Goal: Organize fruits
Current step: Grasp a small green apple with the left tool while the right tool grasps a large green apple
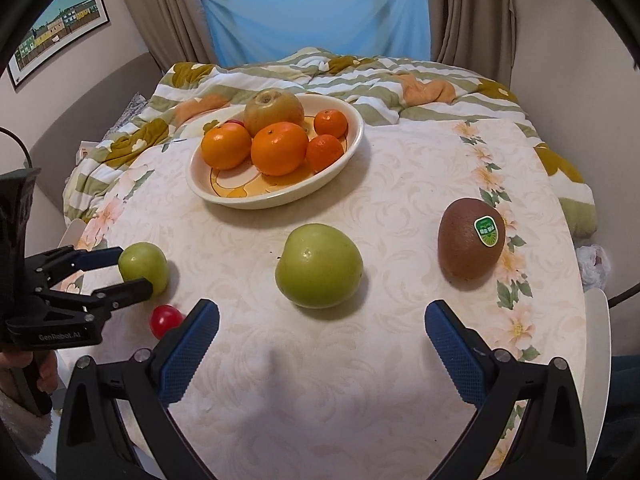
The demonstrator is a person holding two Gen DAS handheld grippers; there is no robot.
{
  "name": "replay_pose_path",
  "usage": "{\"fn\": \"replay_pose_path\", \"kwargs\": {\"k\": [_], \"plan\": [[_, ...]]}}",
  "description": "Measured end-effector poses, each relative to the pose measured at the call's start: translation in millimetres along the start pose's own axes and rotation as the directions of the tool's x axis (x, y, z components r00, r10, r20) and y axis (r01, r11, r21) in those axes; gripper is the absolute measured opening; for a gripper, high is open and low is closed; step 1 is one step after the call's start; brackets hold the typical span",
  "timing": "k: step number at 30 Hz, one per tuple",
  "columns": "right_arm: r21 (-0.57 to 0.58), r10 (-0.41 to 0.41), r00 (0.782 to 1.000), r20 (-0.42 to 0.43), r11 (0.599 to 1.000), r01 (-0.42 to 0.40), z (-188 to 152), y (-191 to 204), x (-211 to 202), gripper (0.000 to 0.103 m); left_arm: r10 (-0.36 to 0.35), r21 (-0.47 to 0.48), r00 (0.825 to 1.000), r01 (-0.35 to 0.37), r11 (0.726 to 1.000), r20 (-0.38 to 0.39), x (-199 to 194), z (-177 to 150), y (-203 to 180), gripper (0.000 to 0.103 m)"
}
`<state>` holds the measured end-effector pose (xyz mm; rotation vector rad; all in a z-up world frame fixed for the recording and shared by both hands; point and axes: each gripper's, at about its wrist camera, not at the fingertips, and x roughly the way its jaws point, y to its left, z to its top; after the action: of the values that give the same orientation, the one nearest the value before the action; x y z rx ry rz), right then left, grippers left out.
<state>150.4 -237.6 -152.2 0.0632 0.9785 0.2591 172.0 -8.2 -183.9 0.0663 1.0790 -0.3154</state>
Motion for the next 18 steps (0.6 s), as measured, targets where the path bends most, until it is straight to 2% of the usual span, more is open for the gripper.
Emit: {"fn": "replay_pose_path", "kwargs": {"k": [4, 8, 15, 17, 18], "plan": [[0.002, 0.001, 1.0, -0.02, 1.0, -0.001, 2.5, 1.4, 5.1, 0.103, -0.023, -0.001, 1.0, 0.023, 1.0, -0.015, 5.5, -0.3, 0.5, 0.061], [0.005, 0.004, 0.999, -0.032, 1.0, -0.004, 5.2, 2.8, 9.0, 0.102, -0.016, 0.024, 1.0, 0.016, 1.0, -0.016, 5.4, -1.0, -2.4, 0.061], [0.004, 0.006, 0.999, -0.054, 1.0, -0.006, 9.3, 6.3, 20.3, 0.098, -0.014, -0.001, 1.0, 0.014, 1.0, -0.018, 1.4, -5.3, 5.1, 0.061], [0.009, 0.016, 0.998, -0.064, 1.0, -0.015, 9.8, 7.0, 23.8, 0.088, -0.012, -0.02, 1.0, 0.012, 1.0, -0.021, -0.1, -6.6, 9.2, 0.061], [0.012, 0.021, 0.997, -0.073, 1.0, -0.02, 10.4, 7.3, 26.7, 0.086, -0.01, -0.025, 1.0, 0.009, 1.0, -0.021, -0.8, -7.1, 10.5, 0.061]]}}
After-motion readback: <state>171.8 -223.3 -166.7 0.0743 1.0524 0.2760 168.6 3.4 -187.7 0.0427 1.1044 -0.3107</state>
